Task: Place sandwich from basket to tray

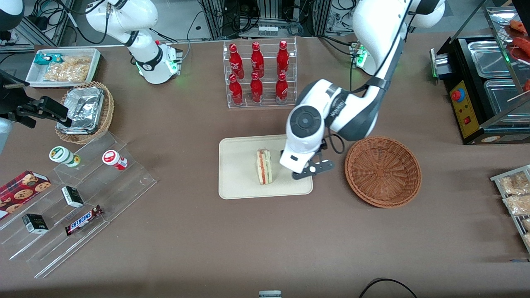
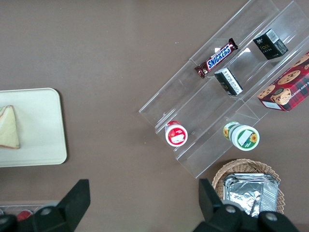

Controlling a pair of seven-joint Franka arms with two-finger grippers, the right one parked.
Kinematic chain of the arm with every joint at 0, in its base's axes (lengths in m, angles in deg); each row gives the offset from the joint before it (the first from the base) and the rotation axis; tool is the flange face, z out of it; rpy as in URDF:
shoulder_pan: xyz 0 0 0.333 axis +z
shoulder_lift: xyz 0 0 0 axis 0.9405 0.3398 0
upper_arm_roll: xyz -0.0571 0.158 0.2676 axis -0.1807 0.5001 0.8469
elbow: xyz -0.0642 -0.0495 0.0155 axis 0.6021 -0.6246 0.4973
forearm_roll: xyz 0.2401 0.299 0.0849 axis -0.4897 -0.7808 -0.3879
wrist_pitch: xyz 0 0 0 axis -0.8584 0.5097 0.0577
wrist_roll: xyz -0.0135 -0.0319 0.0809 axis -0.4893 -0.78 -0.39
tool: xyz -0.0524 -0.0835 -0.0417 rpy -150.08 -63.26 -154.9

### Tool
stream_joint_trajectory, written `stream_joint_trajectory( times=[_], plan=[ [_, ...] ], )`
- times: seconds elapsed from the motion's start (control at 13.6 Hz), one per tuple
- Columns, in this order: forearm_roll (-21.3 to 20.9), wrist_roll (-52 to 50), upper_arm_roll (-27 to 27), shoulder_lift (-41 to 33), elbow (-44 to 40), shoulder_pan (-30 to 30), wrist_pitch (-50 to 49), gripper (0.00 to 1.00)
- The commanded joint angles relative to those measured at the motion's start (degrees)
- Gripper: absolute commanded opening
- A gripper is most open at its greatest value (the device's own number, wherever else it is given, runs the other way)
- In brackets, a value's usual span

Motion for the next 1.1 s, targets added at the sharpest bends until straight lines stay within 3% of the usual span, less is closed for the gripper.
stream_joint_trajectory(
  times=[0.0,0.59,1.03],
  plan=[
    [0.25,4.76,-0.06,-5.56,6.26,3.04,-0.11,1.00],
    [0.34,19.35,-0.67,-20.23,18.22,15.68,-2.47,1.00],
    [-1.32,24.37,-11.91,-25.78,18.23,30.01,-9.68,1.00]
  ],
)
